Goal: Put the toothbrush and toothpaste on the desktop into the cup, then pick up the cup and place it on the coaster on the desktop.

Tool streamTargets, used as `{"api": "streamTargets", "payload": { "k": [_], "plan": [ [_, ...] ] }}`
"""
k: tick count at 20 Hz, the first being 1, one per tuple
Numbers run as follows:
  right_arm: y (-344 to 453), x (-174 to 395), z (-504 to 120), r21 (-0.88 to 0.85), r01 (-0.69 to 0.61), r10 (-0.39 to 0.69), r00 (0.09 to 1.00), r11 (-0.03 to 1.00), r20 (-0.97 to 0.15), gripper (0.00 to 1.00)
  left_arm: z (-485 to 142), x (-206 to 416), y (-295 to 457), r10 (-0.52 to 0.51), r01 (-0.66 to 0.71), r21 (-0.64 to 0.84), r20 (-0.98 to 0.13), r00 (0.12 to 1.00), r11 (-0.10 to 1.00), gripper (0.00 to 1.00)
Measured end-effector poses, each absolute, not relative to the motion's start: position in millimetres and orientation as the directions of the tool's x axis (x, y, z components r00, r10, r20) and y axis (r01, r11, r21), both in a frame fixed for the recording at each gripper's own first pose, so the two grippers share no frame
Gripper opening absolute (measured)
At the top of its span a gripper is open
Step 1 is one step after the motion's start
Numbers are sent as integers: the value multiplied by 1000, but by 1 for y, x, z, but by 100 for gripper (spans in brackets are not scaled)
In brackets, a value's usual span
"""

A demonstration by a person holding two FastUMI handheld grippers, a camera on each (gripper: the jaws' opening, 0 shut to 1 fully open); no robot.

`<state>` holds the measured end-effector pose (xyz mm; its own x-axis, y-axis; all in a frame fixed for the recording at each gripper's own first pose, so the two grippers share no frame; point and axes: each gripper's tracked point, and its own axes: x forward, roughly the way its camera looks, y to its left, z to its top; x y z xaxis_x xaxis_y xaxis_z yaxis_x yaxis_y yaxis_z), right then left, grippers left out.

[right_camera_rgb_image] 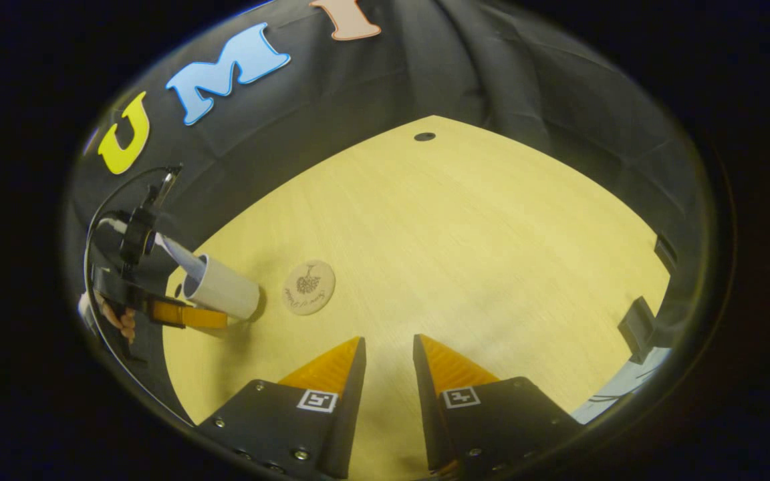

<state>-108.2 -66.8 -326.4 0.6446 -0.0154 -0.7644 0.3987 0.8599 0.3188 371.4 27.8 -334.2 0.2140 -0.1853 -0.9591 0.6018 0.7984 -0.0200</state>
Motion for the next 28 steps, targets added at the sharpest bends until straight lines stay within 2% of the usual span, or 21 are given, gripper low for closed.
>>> {"api": "streamTargets", "payload": {
  "k": [8, 18, 19, 23, 24, 26, 28],
  "plan": [
    [-95, -129, -330, 338, 462, -44, 639, 820, -768, 42, -338, 372, -29, -232, 668, -55, -956, 180, 742, 34],
    [-128, -151, -335, 347, 538, -84, 622, 768, -779, 42, -323, 418, -12, -208, 685, -48, -966, 152, 727, 34],
    [-129, -152, -334, 347, 540, -84, 621, 766, -780, 42, -323, 422, -9, -202, 685, -43, -967, 154, 728, 29],
    [-133, -152, -335, 355, 539, -78, 623, 764, -778, 42, -324, 434, -1, -189, 659, -31, -967, 170, 752, 29],
    [-133, -153, -336, 358, 538, -75, 624, 764, -778, 42, -322, 439, -1, -189, 652, -26, -965, 182, 758, 39],
    [-133, -152, -337, 367, 536, -66, 626, 760, -777, 42, -317, 440, -1, -193, 631, -29, -962, 192, 775, 35],
    [-132, -149, -335, 377, 531, -60, 633, 759, -772, 42, -309, 438, -2, -210, 624, -46, -959, 192, 780, 57]
  ]
}}
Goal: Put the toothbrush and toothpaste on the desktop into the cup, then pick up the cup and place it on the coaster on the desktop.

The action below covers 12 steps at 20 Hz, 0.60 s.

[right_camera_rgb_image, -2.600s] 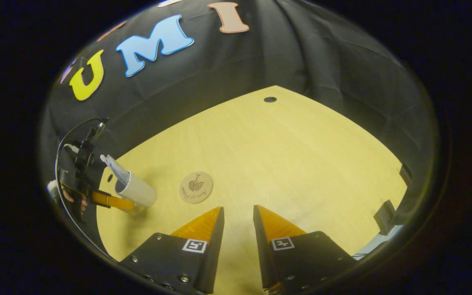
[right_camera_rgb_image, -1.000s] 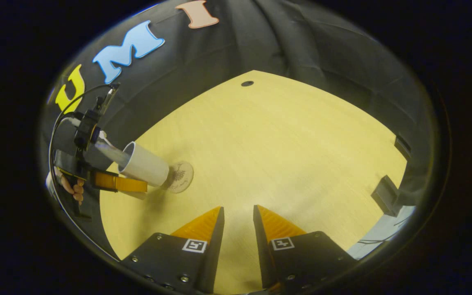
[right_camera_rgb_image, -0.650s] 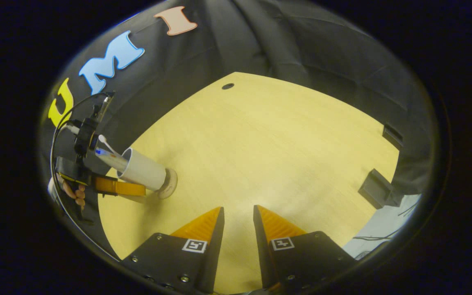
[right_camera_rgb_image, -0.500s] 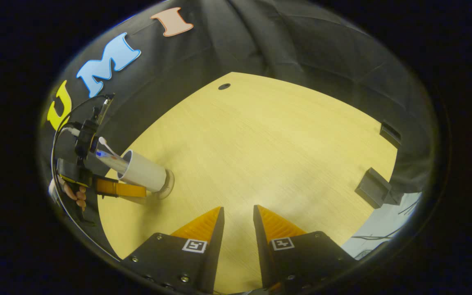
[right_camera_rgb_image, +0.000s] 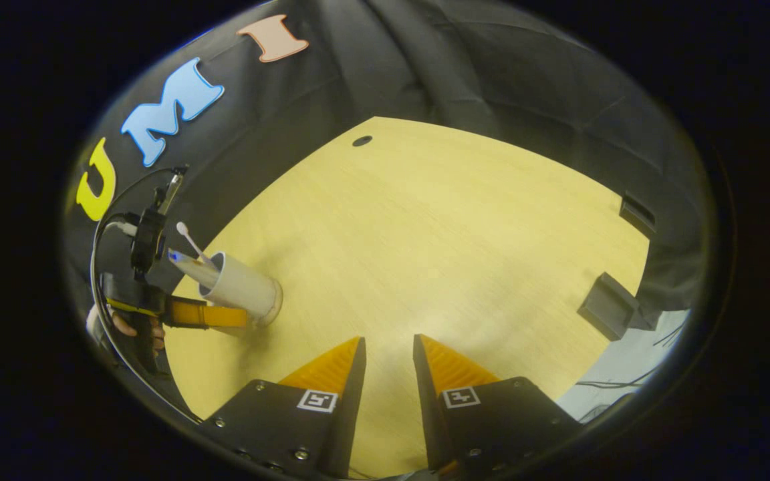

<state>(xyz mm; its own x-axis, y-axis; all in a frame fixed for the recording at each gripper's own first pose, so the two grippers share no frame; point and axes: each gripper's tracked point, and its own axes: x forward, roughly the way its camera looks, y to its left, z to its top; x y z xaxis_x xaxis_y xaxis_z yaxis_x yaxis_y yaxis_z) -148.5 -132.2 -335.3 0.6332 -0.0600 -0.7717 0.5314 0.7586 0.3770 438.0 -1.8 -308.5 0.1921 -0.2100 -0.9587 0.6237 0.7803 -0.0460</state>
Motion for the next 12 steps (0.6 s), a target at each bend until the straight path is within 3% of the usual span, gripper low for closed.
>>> {"api": "streamTargets", "payload": {
  "k": [1, 4, 5, 7, 8, 10, 12],
  "plan": [
    [-131, -147, -334, 379, 525, -56, 636, 762, -770, 42, -305, 438, 1, -211, 618, -45, -957, 199, 785, 65],
    [-126, -143, -326, 387, 500, -41, 650, 774, -759, 42, -289, 438, 7, -228, 603, -48, -947, 226, 796, 68],
    [-123, -140, -321, 390, 489, -34, 656, 780, -754, 42, -280, 441, 10, -239, 597, -51, -940, 241, 801, 64],
    [-118, -130, -307, 385, 448, -23, 675, 807, -738, 42, -262, 442, 19, -264, 585, -45, -919, 294, 810, 73],
    [-114, -124, -299, 380, 419, -15, 687, 825, -726, 42, -253, 437, 25, -280, 579, -43, -903, 326, 814, 64],
    [-103, -108, -280, 369, 347, 10, 716, 862, -698, 42, -225, 443, 41, -312, 571, -41, -869, 384, 820, 73],
    [-90, -88, -256, 359, 266, 40, 753, 895, -657, 38, -208, 431, 55, -331, 555, -37, -835, 440, 831, 64]
  ]
}}
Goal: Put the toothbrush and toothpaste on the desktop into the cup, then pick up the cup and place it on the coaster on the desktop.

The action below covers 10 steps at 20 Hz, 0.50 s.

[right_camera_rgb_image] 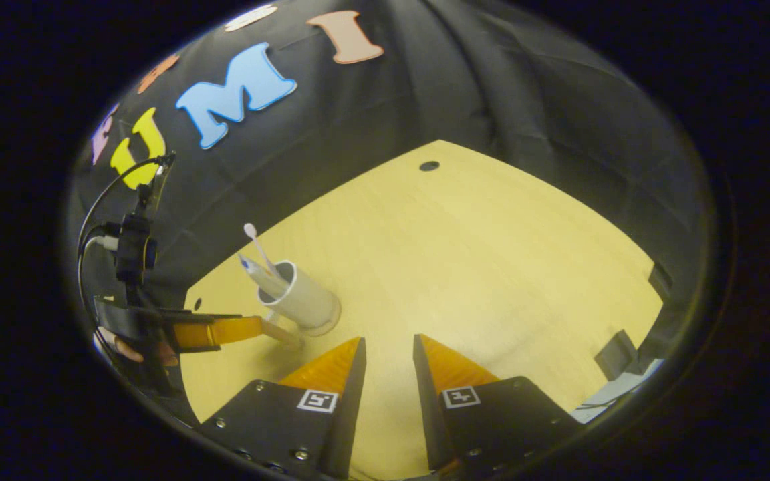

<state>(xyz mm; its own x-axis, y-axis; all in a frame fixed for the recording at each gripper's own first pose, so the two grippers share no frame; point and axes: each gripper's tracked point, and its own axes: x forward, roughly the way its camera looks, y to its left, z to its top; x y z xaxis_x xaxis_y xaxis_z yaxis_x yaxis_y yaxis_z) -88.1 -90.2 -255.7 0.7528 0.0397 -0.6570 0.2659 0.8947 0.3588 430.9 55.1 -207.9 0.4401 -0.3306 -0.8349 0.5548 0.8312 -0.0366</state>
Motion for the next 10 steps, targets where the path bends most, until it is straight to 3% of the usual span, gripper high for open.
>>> {"api": "streamTargets", "payload": {
  "k": [4, 7, 10],
  "plan": [
    [-61, -51, -206, 339, 121, 104, 812, 933, -575, 42, -143, 427, 93, -373, 499, -42, -719, 587, 865, 73],
    [-44, -30, -173, 317, 32, 144, 845, 948, -515, 42, -83, 422, 128, -366, 443, -18, -593, 717, 896, 63],
    [-31, -13, -149, 305, -27, 173, 868, 952, -465, 42, -37, 423, 162, -314, 371, 33, -464, 828, 928, 68]
  ]
}}
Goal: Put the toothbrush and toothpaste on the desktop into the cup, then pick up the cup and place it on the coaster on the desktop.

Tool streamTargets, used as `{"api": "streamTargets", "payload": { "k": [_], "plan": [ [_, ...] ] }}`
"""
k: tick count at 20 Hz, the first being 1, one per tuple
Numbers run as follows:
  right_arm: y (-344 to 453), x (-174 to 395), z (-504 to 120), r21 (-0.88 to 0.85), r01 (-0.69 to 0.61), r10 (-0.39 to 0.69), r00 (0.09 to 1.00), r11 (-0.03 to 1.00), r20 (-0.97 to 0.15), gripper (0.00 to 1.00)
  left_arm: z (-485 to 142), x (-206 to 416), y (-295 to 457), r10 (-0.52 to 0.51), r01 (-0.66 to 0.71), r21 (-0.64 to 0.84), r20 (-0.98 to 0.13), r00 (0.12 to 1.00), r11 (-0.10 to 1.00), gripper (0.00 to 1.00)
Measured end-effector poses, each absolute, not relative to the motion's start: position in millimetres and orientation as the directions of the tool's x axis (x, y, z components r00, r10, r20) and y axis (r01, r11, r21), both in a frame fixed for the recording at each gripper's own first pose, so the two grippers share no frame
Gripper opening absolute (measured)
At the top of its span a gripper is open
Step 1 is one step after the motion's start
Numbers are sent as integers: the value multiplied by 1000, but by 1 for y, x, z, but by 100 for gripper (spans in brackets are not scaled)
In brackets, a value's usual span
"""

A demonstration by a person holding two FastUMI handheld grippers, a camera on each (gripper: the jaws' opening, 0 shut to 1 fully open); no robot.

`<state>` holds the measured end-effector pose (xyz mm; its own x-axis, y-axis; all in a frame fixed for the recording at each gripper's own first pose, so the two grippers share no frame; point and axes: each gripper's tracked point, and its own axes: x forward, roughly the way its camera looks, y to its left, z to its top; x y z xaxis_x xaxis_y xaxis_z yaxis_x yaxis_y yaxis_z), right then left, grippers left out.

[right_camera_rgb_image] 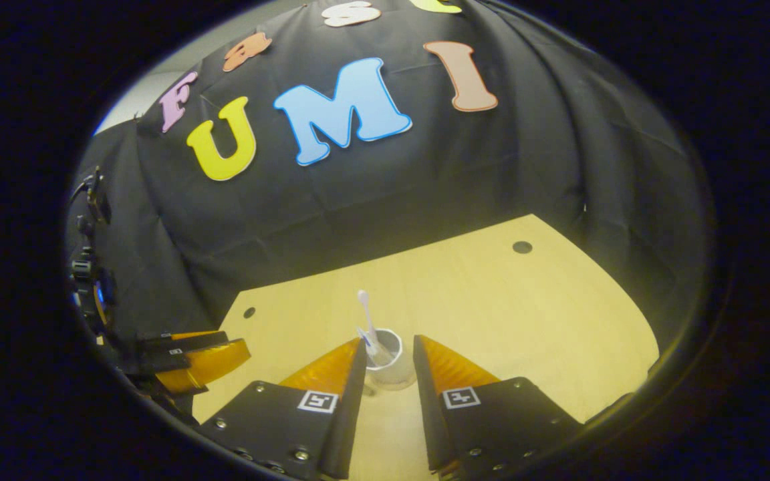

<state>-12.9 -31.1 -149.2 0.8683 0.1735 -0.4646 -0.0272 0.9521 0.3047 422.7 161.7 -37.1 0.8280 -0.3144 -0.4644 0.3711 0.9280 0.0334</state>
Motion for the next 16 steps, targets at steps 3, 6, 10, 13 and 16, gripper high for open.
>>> {"api": "streamTargets", "payload": {
  "k": [3, 6, 10, 13, 16],
  "plan": [
    [-25, -4, -130, 291, -69, 192, 887, 954, -419, 42, 1, 412, 189, -243, 281, 82, -318, 917, 956, 68],
    [-21, -2, -111, 238, -98, 185, 909, 966, -373, 42, 24, 401, 202, -204, 224, 73, -212, 956, 972, 77],
    [-26, -7, -75, 157, -93, 136, 949, 983, -286, 42, 46, 402, 237, -77, 82, 71, -69, 995, 994, 84],
    [-33, -13, -48, 143, -82, 113, 967, 986, -226, 41, 53, 407, 245, -52, 50, 55, 27, 998, 997, 83],
    [-46, -11, -32, 166, -52, 83, 979, 985, -186, 41, 76, 398, 249, -21, 14, 76, 88, 996, 997, 82]
  ]
}}
